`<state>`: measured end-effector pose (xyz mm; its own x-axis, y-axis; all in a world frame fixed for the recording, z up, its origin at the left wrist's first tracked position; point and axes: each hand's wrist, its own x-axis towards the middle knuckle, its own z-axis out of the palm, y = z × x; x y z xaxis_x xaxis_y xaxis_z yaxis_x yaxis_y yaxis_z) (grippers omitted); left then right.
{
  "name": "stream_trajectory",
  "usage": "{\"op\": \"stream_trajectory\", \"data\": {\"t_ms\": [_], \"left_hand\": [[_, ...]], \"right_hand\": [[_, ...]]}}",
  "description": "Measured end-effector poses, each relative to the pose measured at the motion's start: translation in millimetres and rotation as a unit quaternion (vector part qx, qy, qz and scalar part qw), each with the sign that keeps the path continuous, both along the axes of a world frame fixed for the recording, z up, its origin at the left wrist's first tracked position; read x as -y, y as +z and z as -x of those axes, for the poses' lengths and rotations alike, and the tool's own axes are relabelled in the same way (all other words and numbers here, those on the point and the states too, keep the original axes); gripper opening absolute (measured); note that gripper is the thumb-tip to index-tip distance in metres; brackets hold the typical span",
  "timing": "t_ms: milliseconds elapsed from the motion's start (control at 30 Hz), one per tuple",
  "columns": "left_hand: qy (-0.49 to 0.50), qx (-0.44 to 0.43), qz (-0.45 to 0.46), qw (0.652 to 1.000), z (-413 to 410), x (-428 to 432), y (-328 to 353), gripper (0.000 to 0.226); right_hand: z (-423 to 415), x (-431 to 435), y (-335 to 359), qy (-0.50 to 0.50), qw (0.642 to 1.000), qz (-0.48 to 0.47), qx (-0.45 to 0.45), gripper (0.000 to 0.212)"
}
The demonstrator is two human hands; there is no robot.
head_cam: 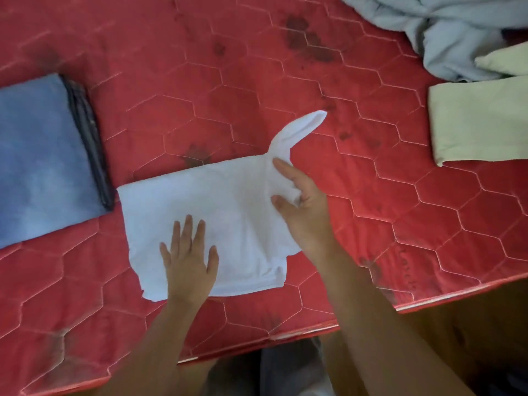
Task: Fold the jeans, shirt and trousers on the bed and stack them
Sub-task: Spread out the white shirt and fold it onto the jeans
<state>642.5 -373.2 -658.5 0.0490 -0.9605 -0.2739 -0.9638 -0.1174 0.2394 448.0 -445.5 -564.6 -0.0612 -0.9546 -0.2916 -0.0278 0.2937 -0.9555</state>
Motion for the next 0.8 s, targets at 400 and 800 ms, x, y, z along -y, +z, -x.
{"op": "stream_trajectory", "data": {"t_ms": [400,800], "left_hand": [[0.248,-0.12,-0.013,0.961,-111,-46,-16,0.044],[0.388,-0.368,0.056,0.843,-124,-41,-14,0.023]], "right_hand": [[-162,-25,-34,0.243,0.964,-0.012,-0.104,0.05],[-221,-35,-93,0.331,0.933,-0.071,-0.121,0.067]]}}
